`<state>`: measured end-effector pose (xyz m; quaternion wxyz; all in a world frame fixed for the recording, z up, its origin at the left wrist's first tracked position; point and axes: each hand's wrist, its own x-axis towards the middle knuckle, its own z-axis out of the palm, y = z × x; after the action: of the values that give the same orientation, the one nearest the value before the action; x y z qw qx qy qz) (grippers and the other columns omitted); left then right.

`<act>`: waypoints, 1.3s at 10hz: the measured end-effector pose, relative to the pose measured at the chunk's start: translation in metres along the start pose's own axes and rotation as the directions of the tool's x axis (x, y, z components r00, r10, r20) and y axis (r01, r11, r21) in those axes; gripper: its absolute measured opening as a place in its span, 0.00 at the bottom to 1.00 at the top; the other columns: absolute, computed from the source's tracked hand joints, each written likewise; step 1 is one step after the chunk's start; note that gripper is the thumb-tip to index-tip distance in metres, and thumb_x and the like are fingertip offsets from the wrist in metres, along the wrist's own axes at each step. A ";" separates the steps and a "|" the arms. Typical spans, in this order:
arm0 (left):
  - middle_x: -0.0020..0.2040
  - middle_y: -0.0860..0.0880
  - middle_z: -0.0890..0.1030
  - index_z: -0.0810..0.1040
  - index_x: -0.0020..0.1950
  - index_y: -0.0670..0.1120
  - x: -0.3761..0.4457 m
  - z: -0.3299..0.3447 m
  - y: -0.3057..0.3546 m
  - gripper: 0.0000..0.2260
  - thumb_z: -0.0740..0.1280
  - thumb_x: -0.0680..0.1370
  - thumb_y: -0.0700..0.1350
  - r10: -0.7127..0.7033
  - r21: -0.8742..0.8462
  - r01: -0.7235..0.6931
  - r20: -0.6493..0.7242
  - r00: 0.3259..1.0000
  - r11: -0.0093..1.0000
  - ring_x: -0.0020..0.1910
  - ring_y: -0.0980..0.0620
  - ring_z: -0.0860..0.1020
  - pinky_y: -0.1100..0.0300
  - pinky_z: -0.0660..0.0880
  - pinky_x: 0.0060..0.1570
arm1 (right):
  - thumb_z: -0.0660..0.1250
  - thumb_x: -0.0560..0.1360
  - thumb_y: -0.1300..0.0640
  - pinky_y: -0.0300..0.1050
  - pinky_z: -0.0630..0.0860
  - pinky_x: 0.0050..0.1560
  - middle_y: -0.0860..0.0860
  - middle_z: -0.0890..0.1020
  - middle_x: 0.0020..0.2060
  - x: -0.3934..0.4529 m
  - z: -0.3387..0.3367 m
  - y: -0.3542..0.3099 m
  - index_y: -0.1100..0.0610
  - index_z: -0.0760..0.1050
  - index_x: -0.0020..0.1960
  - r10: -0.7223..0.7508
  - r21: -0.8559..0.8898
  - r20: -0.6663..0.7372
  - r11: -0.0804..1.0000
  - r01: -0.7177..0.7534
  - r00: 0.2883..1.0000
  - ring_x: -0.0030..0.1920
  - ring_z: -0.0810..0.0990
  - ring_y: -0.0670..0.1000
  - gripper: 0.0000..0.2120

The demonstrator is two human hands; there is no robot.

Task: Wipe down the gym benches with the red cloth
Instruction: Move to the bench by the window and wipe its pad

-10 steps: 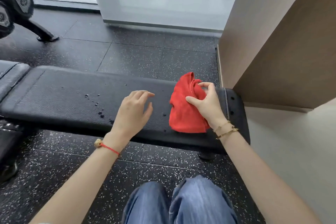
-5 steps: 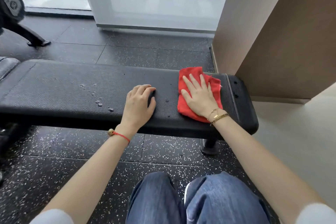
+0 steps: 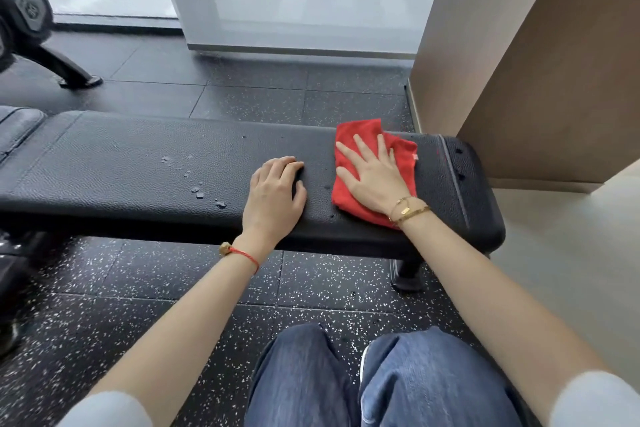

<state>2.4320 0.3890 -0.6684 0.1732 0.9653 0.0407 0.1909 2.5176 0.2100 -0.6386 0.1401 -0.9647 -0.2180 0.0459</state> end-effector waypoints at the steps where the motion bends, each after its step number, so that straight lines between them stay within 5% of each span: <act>1: 0.66 0.48 0.76 0.75 0.66 0.45 0.000 0.000 -0.001 0.16 0.62 0.79 0.45 -0.002 0.001 0.002 0.009 1.000 1.000 0.67 0.47 0.70 0.51 0.65 0.68 | 0.55 0.79 0.43 0.61 0.42 0.76 0.47 0.52 0.79 -0.014 0.016 -0.028 0.40 0.55 0.76 -0.169 -0.030 -0.007 0.985 0.169 0.986 0.78 0.41 0.61 0.26; 2: 0.65 0.48 0.76 0.75 0.66 0.45 0.000 0.001 -0.002 0.16 0.62 0.79 0.45 0.011 0.000 -0.011 0.004 1.000 1.000 0.67 0.47 0.71 0.51 0.65 0.68 | 0.57 0.79 0.48 0.58 0.43 0.77 0.47 0.55 0.78 -0.035 0.016 -0.015 0.41 0.59 0.75 -0.226 -0.003 -0.052 0.974 0.226 0.973 0.78 0.44 0.59 0.25; 4: 0.66 0.48 0.75 0.75 0.66 0.45 0.000 0.002 -0.003 0.16 0.61 0.79 0.46 0.012 0.008 -0.012 0.003 1.000 1.000 0.67 0.47 0.70 0.51 0.65 0.68 | 0.55 0.80 0.49 0.57 0.40 0.77 0.47 0.54 0.78 -0.018 -0.003 0.024 0.43 0.59 0.76 0.038 0.050 -0.074 0.998 -0.034 0.997 0.78 0.43 0.59 0.24; 5: 0.66 0.48 0.75 0.75 0.66 0.45 -0.001 0.002 -0.001 0.16 0.61 0.79 0.45 0.005 0.004 -0.005 -0.002 1.000 1.000 0.67 0.47 0.70 0.51 0.65 0.68 | 0.53 0.80 0.48 0.58 0.38 0.77 0.48 0.52 0.79 0.014 -0.001 -0.002 0.44 0.57 0.76 0.049 0.056 -0.044 0.997 -0.047 0.998 0.78 0.41 0.60 0.24; 7: 0.66 0.48 0.76 0.75 0.66 0.44 0.000 0.001 0.000 0.16 0.62 0.79 0.44 0.011 -0.001 -0.011 0.010 1.000 1.000 0.67 0.46 0.71 0.50 0.66 0.68 | 0.57 0.79 0.52 0.57 0.41 0.77 0.47 0.56 0.78 -0.013 0.011 -0.018 0.45 0.61 0.75 -0.217 0.062 -0.046 0.973 0.220 0.975 0.78 0.44 0.58 0.24; 8: 0.66 0.48 0.76 0.75 0.66 0.44 0.000 0.000 -0.001 0.16 0.62 0.79 0.44 0.013 -0.011 -0.013 0.005 1.000 1.000 0.67 0.46 0.71 0.50 0.66 0.69 | 0.58 0.79 0.53 0.56 0.44 0.77 0.47 0.59 0.77 -0.044 0.009 0.014 0.44 0.63 0.74 -0.206 0.090 -0.095 0.973 0.214 0.974 0.78 0.46 0.58 0.24; 10: 0.67 0.48 0.75 0.74 0.67 0.44 -0.002 0.001 -0.002 0.16 0.61 0.80 0.45 0.018 -0.011 -0.018 0.007 1.000 1.000 0.68 0.47 0.70 0.50 0.66 0.70 | 0.54 0.80 0.52 0.58 0.41 0.77 0.49 0.55 0.78 -0.030 -0.025 0.092 0.45 0.60 0.76 0.224 0.075 -0.122 0.973 -0.216 0.967 0.78 0.45 0.60 0.24; 13: 0.67 0.47 0.75 0.74 0.67 0.44 -0.002 0.002 -0.004 0.16 0.61 0.80 0.45 0.024 -0.012 -0.024 0.007 1.000 1.000 0.68 0.46 0.70 0.50 0.66 0.70 | 0.56 0.79 0.52 0.53 0.42 0.78 0.47 0.57 0.77 -0.091 -0.012 0.091 0.44 0.61 0.75 0.162 0.096 -0.187 0.985 -0.146 0.969 0.78 0.46 0.58 0.24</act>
<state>2.4312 0.3916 -0.6719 0.1766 0.9654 0.0272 0.1897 2.4743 0.0885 -0.6515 0.1959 -0.9721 -0.1257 -0.0286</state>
